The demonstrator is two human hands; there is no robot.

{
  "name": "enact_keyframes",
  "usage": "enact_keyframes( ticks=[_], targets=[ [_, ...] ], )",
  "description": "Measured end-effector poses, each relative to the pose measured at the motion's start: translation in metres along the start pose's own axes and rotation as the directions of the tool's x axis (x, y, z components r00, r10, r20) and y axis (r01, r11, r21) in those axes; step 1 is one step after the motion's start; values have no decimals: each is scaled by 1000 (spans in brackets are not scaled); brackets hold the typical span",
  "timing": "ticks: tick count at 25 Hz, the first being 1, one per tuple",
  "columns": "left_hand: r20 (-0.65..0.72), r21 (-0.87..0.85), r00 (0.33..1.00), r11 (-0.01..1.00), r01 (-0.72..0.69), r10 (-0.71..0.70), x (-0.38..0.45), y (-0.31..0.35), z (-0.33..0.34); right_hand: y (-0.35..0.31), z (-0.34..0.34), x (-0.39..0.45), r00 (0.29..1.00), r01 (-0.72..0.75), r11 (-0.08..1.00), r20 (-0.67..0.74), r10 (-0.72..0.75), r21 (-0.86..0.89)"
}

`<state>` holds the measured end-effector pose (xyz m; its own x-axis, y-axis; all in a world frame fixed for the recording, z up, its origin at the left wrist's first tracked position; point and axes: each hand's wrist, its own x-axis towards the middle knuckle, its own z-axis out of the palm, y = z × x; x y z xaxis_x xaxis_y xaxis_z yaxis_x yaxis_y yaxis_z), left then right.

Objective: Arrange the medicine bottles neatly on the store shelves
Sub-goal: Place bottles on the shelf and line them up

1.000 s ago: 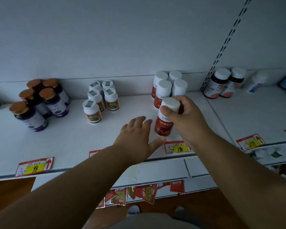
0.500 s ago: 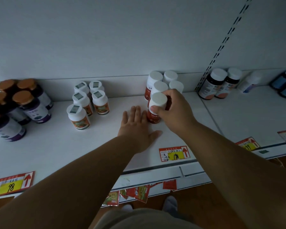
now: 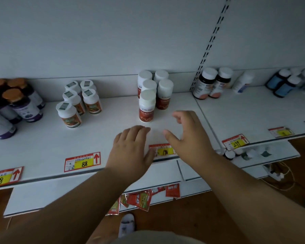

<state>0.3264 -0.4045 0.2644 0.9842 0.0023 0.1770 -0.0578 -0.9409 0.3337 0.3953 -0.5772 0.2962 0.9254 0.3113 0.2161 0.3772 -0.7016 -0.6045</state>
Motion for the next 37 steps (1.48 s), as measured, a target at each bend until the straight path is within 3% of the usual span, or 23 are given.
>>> enact_keyframes(
  ticks=[6,9,13,19,22,26,31,35,37],
  targets=[
    [10,14,974,974,-227,226,-31,119,45,86,-82,-79,996,19,992,89,-7,-125],
    [66,-48,985,986,-159,162,-41,180,89,151,-115,-114,978,-83,993,185,98,-86],
    [165,-55,983,996,-72,80,-20,217,174,239,-97,-140,963,-189,981,186,195,-54],
    [144,-102,989,994,44,-29,32,191,330,363,21,-129,934,-352,936,70,350,25],
    [143,-68,990,998,-8,18,62,165,397,424,90,-102,895,-445,892,53,442,73],
    [144,41,978,987,-155,148,118,115,461,482,163,-44,883,-455,876,-46,468,161],
    [216,182,966,966,-182,142,156,58,506,532,224,44,883,-373,898,-209,421,233],
    [256,210,955,956,-207,150,163,40,509,552,246,90,820,-388,822,-251,515,417],
    [234,205,954,949,-238,188,170,41,506,548,246,86,822,-334,772,-234,519,540]
  ],
)
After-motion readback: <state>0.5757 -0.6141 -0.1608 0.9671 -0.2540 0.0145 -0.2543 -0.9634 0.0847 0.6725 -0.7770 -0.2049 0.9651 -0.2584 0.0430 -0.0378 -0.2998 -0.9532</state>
